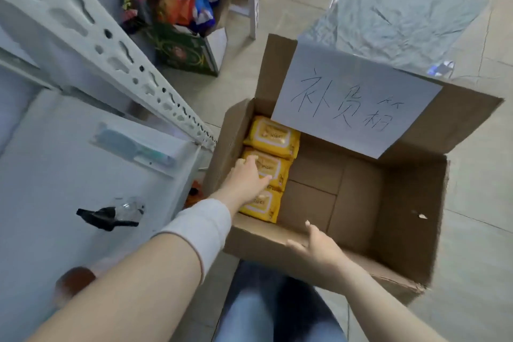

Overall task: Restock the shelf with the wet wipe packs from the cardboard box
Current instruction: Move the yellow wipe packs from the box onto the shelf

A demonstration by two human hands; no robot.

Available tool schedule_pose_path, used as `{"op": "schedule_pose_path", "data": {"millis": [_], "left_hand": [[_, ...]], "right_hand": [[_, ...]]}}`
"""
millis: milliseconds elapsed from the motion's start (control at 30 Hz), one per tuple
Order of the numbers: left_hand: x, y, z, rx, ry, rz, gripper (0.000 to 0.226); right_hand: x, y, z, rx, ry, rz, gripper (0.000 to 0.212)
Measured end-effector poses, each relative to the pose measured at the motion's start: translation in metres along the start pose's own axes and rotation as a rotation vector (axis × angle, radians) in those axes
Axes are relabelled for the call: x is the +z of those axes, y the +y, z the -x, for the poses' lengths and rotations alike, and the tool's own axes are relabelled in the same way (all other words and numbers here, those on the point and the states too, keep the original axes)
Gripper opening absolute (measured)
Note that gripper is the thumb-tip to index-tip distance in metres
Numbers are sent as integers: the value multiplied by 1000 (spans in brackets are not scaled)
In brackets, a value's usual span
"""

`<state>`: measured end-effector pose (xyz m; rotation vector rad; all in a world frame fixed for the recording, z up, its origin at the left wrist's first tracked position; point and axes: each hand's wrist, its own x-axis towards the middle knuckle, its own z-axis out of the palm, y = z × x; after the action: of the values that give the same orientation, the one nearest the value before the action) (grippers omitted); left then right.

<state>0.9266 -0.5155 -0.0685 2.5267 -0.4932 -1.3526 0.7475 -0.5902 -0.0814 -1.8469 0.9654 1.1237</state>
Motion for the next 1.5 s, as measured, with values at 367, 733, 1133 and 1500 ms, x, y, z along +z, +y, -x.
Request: {"op": "schedule_pose_path", "data": {"millis": [367, 733, 1133, 1500], "left_hand": [[62, -9, -163, -110, 396, 164, 72], [75, -4, -188, -271, 448, 283, 80], [43, 3, -180, -142, 137, 541, 82], [23, -34, -156, -76, 192, 553, 66]], "right_hand": [[4, -43, -181, 46, 155, -741, 61], [9, -54, -214, 193, 231, -922, 57], [-6, -28, -181, 255, 10, -1359, 21], [8, 34, -141, 224, 18, -1347, 47]]}}
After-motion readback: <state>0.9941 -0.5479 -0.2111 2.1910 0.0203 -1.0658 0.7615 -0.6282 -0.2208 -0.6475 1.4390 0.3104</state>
